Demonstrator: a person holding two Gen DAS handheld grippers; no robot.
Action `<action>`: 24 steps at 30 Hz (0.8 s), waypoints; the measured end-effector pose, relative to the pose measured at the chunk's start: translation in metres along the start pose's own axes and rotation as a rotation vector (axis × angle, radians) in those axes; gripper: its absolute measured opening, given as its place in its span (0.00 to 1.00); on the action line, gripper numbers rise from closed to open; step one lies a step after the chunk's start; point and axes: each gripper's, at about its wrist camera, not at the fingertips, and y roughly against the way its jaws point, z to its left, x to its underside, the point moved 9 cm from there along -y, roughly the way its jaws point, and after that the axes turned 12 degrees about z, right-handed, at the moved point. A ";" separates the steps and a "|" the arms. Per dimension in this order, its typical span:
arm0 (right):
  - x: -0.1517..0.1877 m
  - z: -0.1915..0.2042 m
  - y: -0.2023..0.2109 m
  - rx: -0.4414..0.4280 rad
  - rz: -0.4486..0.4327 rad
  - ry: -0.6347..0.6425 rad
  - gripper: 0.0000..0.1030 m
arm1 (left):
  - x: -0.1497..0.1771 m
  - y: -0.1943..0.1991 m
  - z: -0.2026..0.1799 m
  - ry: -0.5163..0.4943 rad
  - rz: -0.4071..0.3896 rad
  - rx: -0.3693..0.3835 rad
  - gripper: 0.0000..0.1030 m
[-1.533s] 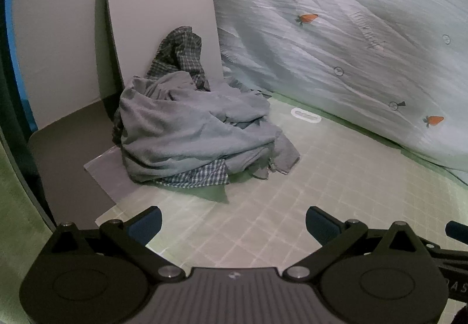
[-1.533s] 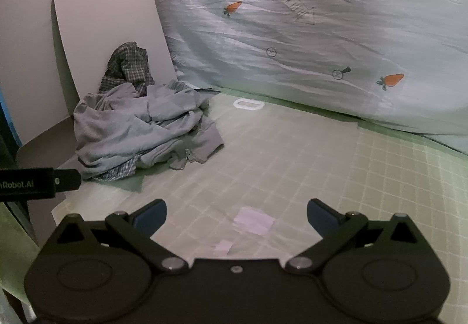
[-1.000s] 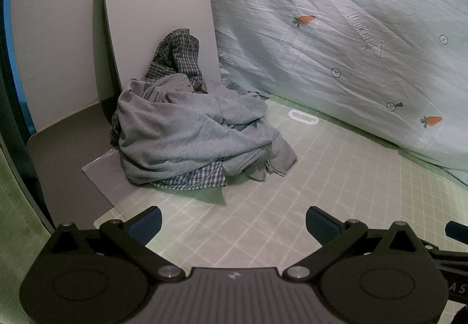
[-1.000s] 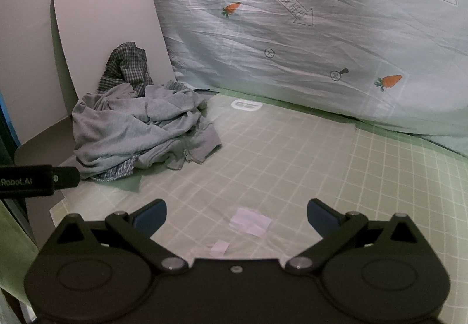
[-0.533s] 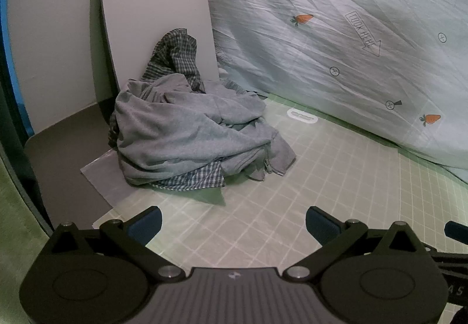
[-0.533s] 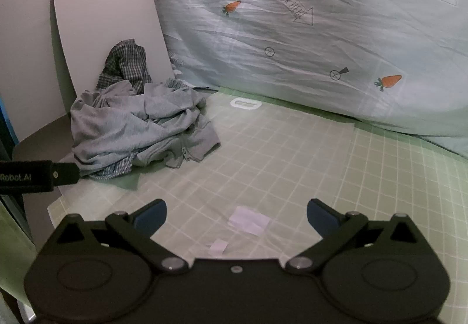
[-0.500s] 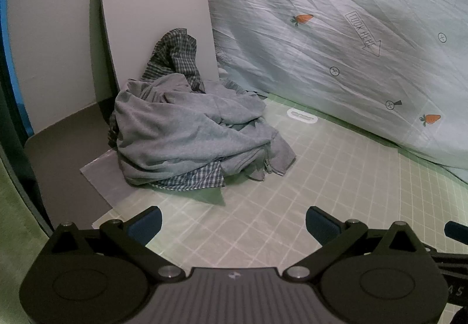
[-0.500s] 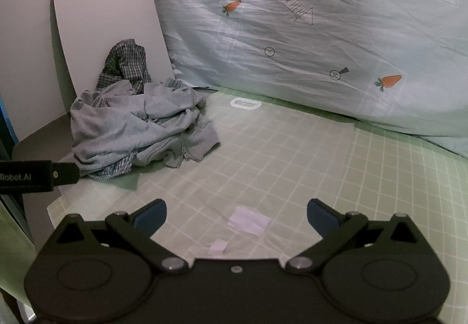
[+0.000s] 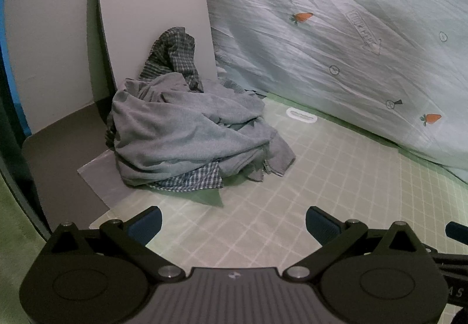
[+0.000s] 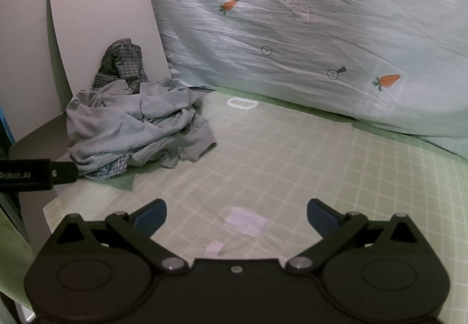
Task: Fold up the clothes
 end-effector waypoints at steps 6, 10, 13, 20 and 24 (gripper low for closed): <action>-0.001 0.000 -0.003 0.002 0.004 -0.001 1.00 | -0.008 -0.007 0.003 -0.002 0.009 0.004 1.00; -0.002 -0.001 -0.007 0.005 0.008 -0.005 1.00 | -0.007 -0.011 0.000 -0.005 0.013 0.006 1.00; -0.001 -0.002 -0.010 0.006 0.012 -0.009 1.00 | -0.009 -0.016 -0.001 -0.009 0.018 0.009 1.00; -0.009 -0.002 -0.023 0.010 0.015 -0.011 1.00 | -0.017 -0.028 -0.001 -0.005 0.027 0.001 1.00; -0.019 -0.002 -0.035 0.006 0.009 -0.014 1.00 | -0.026 -0.038 0.000 -0.006 0.027 -0.007 1.00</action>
